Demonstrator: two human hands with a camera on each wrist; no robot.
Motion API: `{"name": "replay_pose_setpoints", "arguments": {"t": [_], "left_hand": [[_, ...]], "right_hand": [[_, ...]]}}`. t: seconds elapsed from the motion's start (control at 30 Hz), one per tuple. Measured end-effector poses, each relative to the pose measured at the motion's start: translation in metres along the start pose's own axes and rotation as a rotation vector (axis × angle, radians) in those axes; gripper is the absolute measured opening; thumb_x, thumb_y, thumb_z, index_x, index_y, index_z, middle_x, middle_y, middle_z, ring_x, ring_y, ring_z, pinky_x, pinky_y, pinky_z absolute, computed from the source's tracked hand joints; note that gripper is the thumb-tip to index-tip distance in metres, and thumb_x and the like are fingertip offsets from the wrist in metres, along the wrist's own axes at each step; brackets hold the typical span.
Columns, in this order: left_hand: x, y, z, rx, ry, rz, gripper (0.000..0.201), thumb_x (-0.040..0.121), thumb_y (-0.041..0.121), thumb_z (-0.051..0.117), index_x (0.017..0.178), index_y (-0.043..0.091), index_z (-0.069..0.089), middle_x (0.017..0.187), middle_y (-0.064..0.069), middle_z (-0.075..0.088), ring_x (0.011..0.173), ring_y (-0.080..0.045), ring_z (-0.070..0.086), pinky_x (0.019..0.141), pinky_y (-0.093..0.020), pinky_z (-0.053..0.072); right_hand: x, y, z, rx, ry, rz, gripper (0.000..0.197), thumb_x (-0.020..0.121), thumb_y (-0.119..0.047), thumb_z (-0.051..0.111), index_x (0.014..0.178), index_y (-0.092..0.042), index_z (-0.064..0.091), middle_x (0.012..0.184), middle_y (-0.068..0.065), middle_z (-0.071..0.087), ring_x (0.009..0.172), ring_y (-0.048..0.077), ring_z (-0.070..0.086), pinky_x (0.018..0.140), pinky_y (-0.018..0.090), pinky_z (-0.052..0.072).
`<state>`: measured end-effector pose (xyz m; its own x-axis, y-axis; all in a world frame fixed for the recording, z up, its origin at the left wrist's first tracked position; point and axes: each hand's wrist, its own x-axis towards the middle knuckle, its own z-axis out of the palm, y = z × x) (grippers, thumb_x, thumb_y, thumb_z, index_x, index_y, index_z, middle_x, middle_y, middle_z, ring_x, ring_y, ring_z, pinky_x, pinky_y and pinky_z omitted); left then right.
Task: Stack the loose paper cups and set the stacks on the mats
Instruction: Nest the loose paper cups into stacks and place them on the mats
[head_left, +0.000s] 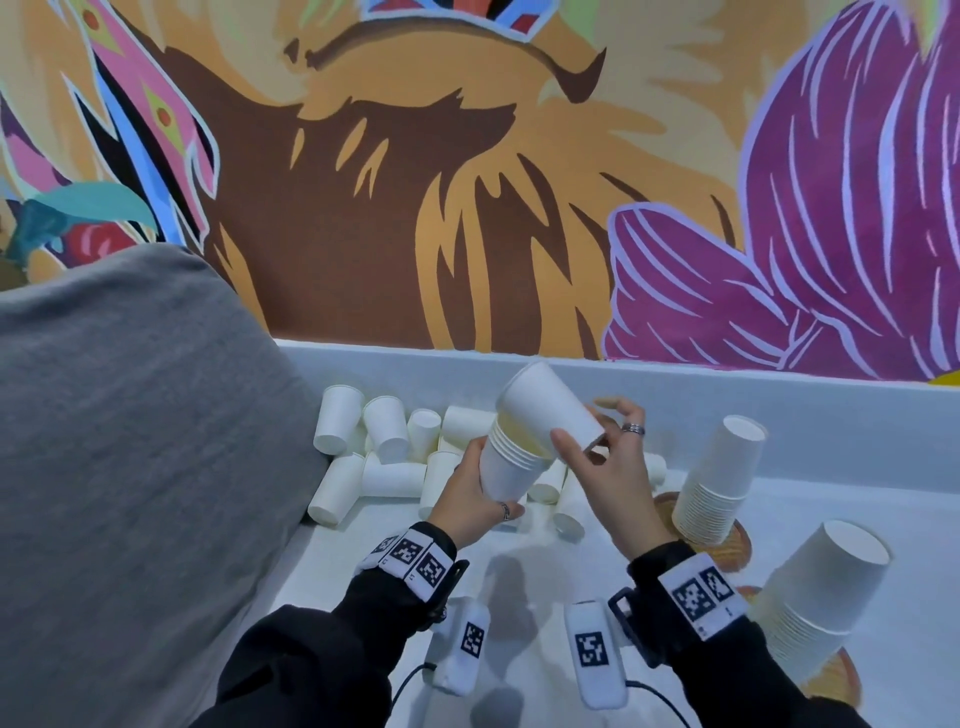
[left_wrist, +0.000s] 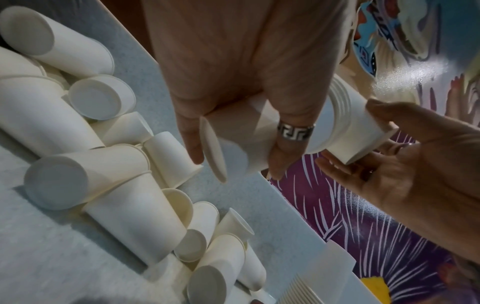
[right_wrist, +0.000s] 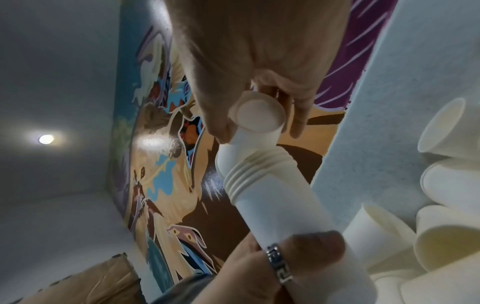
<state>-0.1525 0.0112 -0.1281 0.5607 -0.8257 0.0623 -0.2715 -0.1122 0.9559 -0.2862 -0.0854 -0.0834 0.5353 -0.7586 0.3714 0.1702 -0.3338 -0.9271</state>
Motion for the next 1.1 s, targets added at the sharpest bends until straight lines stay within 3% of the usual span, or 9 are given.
{"name": "replay_pose_setpoints", "arguments": {"t": [0.1, 0.23, 0.33, 0.43, 0.57, 0.73, 0.8, 1.0, 1.1], "left_hand": [[-0.001, -0.001, -0.006, 0.042, 0.010, 0.004, 0.075, 0.067, 0.003, 0.077, 0.128, 0.023, 0.037, 0.116, -0.002, 0.054, 0.106, -0.021, 0.055, 0.088, -0.047, 0.052], [-0.002, -0.005, -0.007, 0.087, 0.010, 0.012, 0.077, 0.066, 0.002, 0.077, 0.128, 0.024, 0.036, 0.118, -0.003, 0.054, 0.109, -0.022, 0.054, 0.089, -0.046, 0.052], [-0.002, -0.004, -0.004, 0.077, 0.000, 0.010, 0.079, 0.066, 0.003, 0.077, 0.130, 0.023, 0.035, 0.116, -0.003, 0.053, 0.106, -0.021, 0.054, 0.087, -0.046, 0.053], [-0.002, 0.000, 0.000, 0.063, -0.019, 0.017, 0.078, 0.067, 0.003, 0.077, 0.130, 0.023, 0.036, 0.116, -0.003, 0.053, 0.106, -0.021, 0.054, 0.086, -0.044, 0.054], [-0.002, 0.006, 0.003, 0.027, -0.048, 0.029, 0.078, 0.068, 0.002, 0.077, 0.131, 0.023, 0.035, 0.120, -0.002, 0.053, 0.108, -0.020, 0.054, 0.083, -0.037, 0.055], [-0.003, 0.014, 0.008, 0.025, -0.077, 0.063, 0.076, 0.070, 0.001, 0.076, 0.125, 0.031, 0.033, 0.117, -0.002, 0.053, 0.106, -0.019, 0.055, 0.078, -0.029, 0.054], [-0.005, 0.016, 0.011, 0.009, -0.086, 0.066, 0.077, 0.070, 0.001, 0.076, 0.123, 0.035, 0.032, 0.115, -0.001, 0.054, 0.104, -0.019, 0.056, 0.078, -0.035, 0.057], [-0.009, 0.025, 0.023, -0.022, -0.101, 0.081, 0.074, 0.070, 0.002, 0.075, 0.126, 0.030, 0.035, 0.114, -0.004, 0.054, 0.105, -0.023, 0.055, 0.080, -0.047, 0.056], [-0.013, 0.028, 0.027, -0.030, -0.114, 0.088, 0.073, 0.069, 0.001, 0.074, 0.124, 0.031, 0.036, 0.113, -0.004, 0.054, 0.103, -0.023, 0.056, 0.076, -0.043, 0.057]], "right_hand": [[0.004, -0.009, -0.007, -0.265, -0.120, 0.022, 0.055, 0.082, -0.020, 0.071, 0.126, -0.015, 0.037, 0.103, -0.013, 0.054, 0.077, 0.011, 0.060, 0.060, 0.008, 0.044], [0.008, -0.024, -0.012, -0.497, -0.262, 0.058, 0.065, 0.081, -0.019, 0.070, 0.129, -0.015, 0.027, 0.091, -0.009, 0.052, 0.072, 0.010, 0.059, 0.054, 0.011, 0.042], [0.010, -0.030, -0.007, -0.397, -0.187, 0.041, 0.077, 0.073, -0.019, 0.072, 0.123, -0.026, 0.014, 0.094, 0.001, 0.056, 0.083, 0.017, 0.061, 0.061, 0.018, 0.045], [0.012, -0.025, 0.000, -0.125, -0.082, -0.015, 0.093, 0.057, -0.036, 0.074, 0.125, -0.027, 0.012, 0.115, 0.001, 0.049, 0.103, 0.013, 0.057, 0.076, 0.022, 0.051], [0.009, -0.015, 0.005, 0.000, -0.011, -0.086, 0.099, 0.067, -0.015, 0.076, 0.136, -0.035, 0.008, 0.129, -0.005, 0.043, 0.115, 0.009, 0.051, 0.092, 0.023, 0.049], [0.001, -0.011, 0.006, -0.016, 0.014, -0.045, 0.097, 0.072, -0.011, 0.078, 0.132, -0.045, 0.009, 0.111, 0.005, 0.049, 0.106, 0.019, 0.055, 0.081, 0.021, 0.046], [-0.004, -0.013, 0.005, -0.026, 0.016, -0.032, 0.099, 0.075, -0.010, 0.076, 0.135, -0.043, 0.005, 0.100, 0.004, 0.048, 0.100, 0.018, 0.056, 0.080, 0.021, 0.044], [-0.011, -0.018, -0.005, 0.028, 0.003, -0.057, 0.098, 0.079, -0.009, 0.074, 0.137, -0.049, 0.006, 0.112, 0.008, 0.052, 0.107, 0.016, 0.056, 0.083, 0.016, 0.045], [-0.017, -0.025, -0.012, -0.030, -0.031, -0.062, 0.088, 0.081, -0.013, 0.072, 0.132, -0.050, 0.011, 0.100, 0.001, 0.050, 0.096, 0.015, 0.056, 0.074, 0.006, 0.045]]}}
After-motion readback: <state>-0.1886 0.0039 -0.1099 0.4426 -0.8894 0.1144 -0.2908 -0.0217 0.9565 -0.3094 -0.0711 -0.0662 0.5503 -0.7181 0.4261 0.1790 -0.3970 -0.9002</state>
